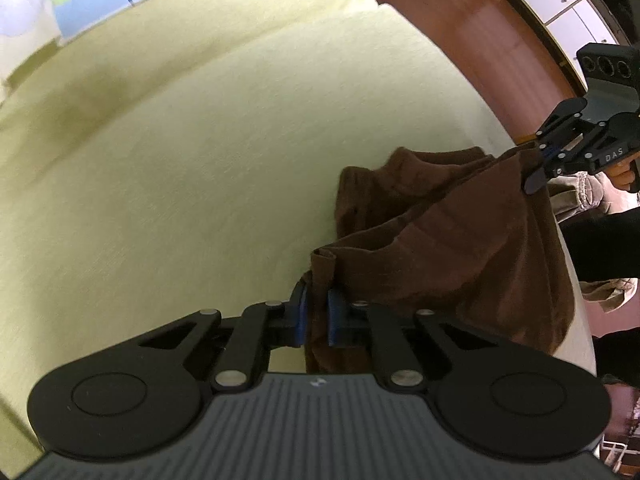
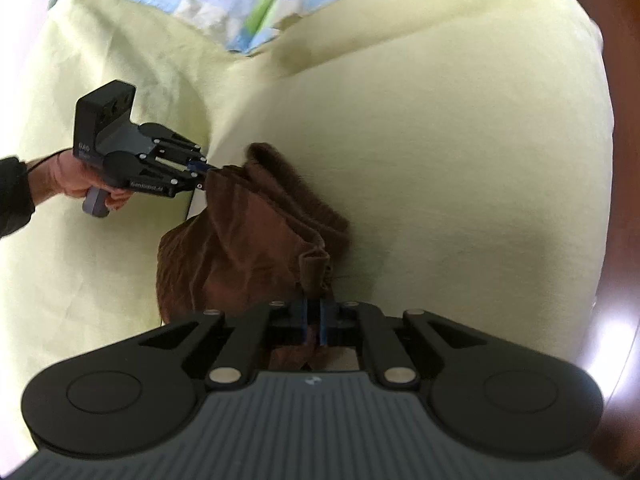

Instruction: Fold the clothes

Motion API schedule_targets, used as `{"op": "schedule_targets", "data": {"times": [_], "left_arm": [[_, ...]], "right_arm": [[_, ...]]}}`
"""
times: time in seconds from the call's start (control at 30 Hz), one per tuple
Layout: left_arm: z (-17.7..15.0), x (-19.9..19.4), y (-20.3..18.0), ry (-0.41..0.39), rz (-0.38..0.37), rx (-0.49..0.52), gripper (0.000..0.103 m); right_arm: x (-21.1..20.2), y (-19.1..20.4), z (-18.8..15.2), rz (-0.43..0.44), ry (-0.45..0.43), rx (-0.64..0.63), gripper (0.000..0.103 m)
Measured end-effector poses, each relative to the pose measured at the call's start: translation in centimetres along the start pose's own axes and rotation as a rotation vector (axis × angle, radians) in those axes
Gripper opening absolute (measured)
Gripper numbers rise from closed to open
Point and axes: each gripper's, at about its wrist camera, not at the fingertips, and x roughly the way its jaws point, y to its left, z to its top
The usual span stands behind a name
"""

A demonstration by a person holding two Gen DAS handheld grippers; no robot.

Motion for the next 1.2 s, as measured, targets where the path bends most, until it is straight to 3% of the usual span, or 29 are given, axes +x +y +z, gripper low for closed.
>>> {"op": "schedule_targets", "data": {"times": [0.13,0.37,0.5,0.6,0.83,0.93,1.2], "left_arm": [[0.4,-3.0,0.1,-0.105,0.038,-0.003,0.008],[2.0,-0.2,0.9,-0.083,0.078,0.007,0.009],[1.8,2.1,1.7,-0.051,0.147,-0.070,0.017],[0.8,1.8,2.1,-0.069,0.196,-0.159,0.038],[-3.3,-2.8,1.2,-0.174,0.302,-0.357,0.044],[-5.2,-4.7,-0.8,-0.236,0.307,-0.460,0.045],[-10.9,-5.1,-12.2,-0.316,0.356,-0.718,0.045]], "right_arm": [[-2.1,2.7,-0.7,-0.029,-0.036,-0.076,0.004],[-1.8,1.7,-1.6,-0.086,-0.059,-0.019,0.004],[-0.4,0.3,-1.7,-0.100,-0.027,-0.015,0.009],[-0.7,-0.2,-1.6,-0.133,-0.026,-0.007,0.024],[-3.7,0.2,-0.7,-0.156,-0.069,-0.028,0.035],[-4.2,0.5,-0.2,-0.151,-0.068,-0.021,0.043],[-4.4,1.6,0.4,-0.145,0.011,-0.073,0.043]]}}
